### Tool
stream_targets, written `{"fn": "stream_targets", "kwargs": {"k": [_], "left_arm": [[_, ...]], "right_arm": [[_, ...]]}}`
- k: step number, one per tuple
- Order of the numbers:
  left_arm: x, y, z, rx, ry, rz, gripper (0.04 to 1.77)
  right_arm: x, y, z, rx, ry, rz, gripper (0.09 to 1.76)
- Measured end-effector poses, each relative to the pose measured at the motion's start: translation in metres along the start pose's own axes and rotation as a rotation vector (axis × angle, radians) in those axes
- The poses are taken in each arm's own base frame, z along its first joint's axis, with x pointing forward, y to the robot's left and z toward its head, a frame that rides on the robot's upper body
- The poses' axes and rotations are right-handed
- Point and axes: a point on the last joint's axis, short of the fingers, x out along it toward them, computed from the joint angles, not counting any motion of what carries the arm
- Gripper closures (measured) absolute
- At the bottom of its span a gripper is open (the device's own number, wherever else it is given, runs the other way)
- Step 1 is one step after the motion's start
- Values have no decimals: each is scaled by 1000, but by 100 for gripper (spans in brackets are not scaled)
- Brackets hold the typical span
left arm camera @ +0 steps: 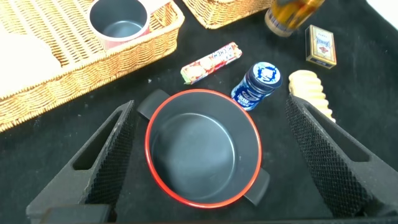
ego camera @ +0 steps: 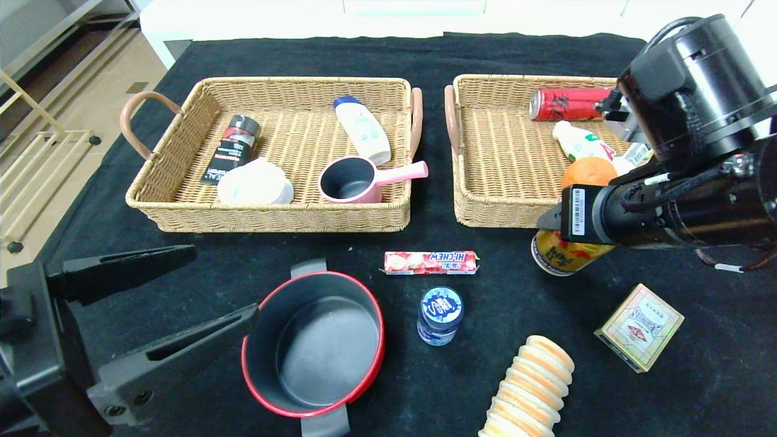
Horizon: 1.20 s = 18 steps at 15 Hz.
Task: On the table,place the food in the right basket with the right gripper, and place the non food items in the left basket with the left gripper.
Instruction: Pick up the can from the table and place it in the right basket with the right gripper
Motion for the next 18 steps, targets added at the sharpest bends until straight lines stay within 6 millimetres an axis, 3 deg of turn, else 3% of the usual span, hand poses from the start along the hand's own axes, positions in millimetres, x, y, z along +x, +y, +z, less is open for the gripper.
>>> {"fn": "stream_targets", "kwargs": {"k": [6, 11, 15, 18], "left_arm": [[1, 0, -2, 13, 14, 8, 9], [-1, 0, 2, 17, -9, 14, 9], [-2, 0, 2, 24, -12, 16, 9], [-3, 0, 2, 30, -13, 17, 9]], "right_arm": [[-23, -9, 18, -38, -80, 26, 65], [-25, -3, 42, -42, -160, 42, 65], [-10, 9, 70, -38, -268, 58, 65], [13, 23, 78, -42, -342, 75, 65]]}}
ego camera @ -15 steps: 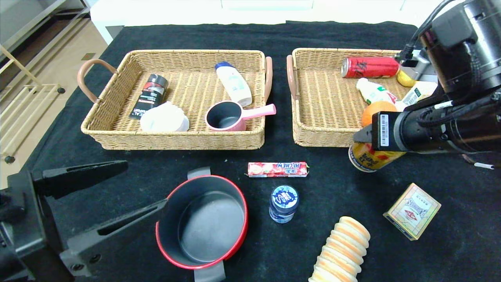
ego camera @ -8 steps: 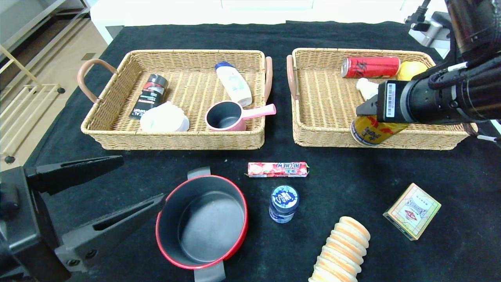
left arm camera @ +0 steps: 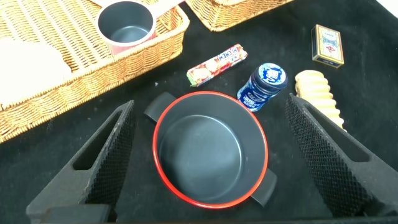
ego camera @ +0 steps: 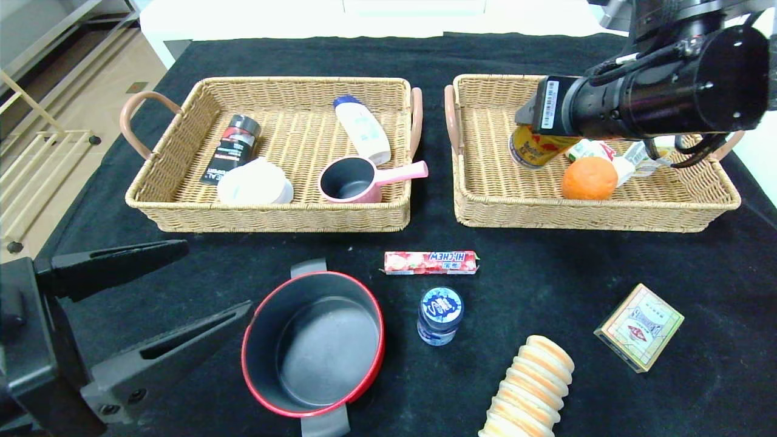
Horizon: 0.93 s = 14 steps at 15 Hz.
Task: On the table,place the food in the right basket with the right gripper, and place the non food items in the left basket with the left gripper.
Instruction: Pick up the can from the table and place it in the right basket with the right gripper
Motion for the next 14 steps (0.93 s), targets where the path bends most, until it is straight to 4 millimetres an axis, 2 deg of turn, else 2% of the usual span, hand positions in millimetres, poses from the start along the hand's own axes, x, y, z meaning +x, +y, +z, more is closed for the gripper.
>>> {"fn": "stream_targets", "kwargs": {"k": [4, 7, 10, 14], "left_arm": [[0, 0, 0, 0, -2, 2, 9], [0, 0, 0, 1, -3, 3, 9], [0, 0, 0, 4, 1, 3, 9], [1, 0, -1, 4, 6, 3, 9]], "right_arm": [[36, 11, -3, 21, -110, 9, 65], [63, 6, -11, 9, -127, -23, 65], [78, 5, -18, 1, -121, -38, 65], [84, 6, -22, -17, -121, -41, 63]]}}
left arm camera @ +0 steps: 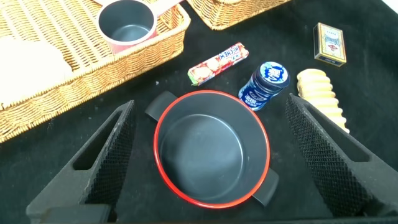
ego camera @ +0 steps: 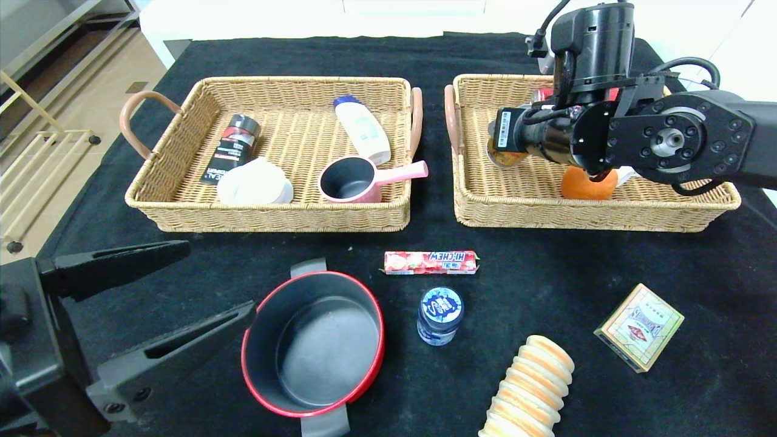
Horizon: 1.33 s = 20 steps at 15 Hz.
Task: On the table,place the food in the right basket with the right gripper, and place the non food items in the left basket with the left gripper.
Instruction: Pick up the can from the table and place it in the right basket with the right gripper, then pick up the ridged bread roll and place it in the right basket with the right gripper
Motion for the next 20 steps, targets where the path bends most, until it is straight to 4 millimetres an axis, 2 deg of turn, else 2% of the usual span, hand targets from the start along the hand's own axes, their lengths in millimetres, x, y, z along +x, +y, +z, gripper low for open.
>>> {"fn": "stream_targets", "kwargs": {"k": [5, 8, 13, 17, 20], "left_arm": [[1, 0, -1, 3, 6, -2, 9], [1, 0, -2, 5, 8, -2, 9], [1, 0, -2, 4, 9, -2, 9], [-1, 0, 0, 5, 0, -2, 9], [-1, 0, 1, 5, -7, 1, 9]], "right_arm": [[-3, 2, 1, 2, 2, 6, 40], [-12, 3, 5, 2, 4, 14, 32], [-54, -3, 13, 28, 88, -1, 23], [-100, -11, 4, 33, 265, -5, 19], [-125, -24, -3, 57, 363, -32, 18]]}}
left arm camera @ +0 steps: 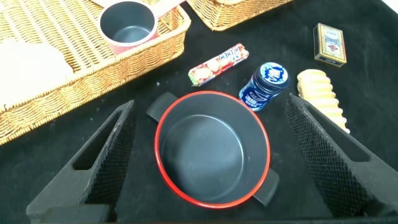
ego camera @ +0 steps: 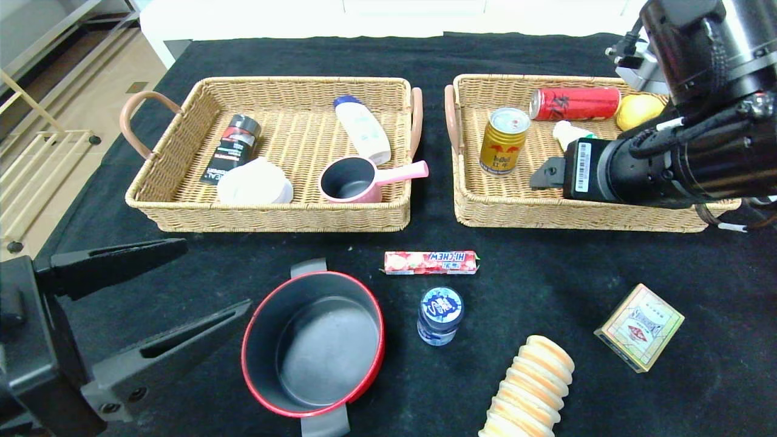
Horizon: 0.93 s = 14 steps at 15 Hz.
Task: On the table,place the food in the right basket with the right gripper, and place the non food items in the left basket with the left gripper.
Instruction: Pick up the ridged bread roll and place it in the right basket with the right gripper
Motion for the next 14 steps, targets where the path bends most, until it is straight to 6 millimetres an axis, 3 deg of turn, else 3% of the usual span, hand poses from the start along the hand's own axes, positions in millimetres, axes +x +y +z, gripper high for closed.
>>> {"fn": "stream_targets", "kwargs": {"k": [4, 8, 14], "left_arm": [[-1, 0, 1, 9, -5, 1, 9], [-1, 0, 0, 10, -2, 2, 9], [1, 1, 0, 11, 8, 27, 9]], "right_arm": [[-10, -14, -28, 62, 96, -35, 16], [-18, -13, -58, 144, 244, 7, 15], [-20, -9, -78, 225, 439, 20, 15]]}}
